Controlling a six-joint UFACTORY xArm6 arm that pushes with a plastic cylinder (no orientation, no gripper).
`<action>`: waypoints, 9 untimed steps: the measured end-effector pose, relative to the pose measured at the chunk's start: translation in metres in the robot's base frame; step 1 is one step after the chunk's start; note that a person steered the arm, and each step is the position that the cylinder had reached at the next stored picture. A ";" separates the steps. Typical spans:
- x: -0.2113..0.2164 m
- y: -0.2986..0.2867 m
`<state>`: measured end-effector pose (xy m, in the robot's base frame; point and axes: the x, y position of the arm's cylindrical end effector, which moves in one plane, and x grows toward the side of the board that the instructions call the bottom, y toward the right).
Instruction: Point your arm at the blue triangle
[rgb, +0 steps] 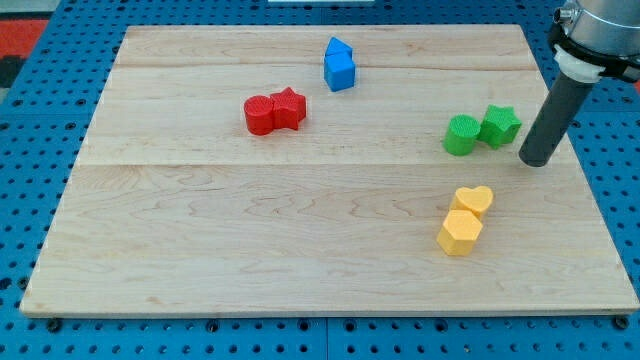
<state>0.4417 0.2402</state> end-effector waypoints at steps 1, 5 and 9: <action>0.000 0.000; 0.003 -0.120; -0.186 -0.166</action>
<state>0.2558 0.0747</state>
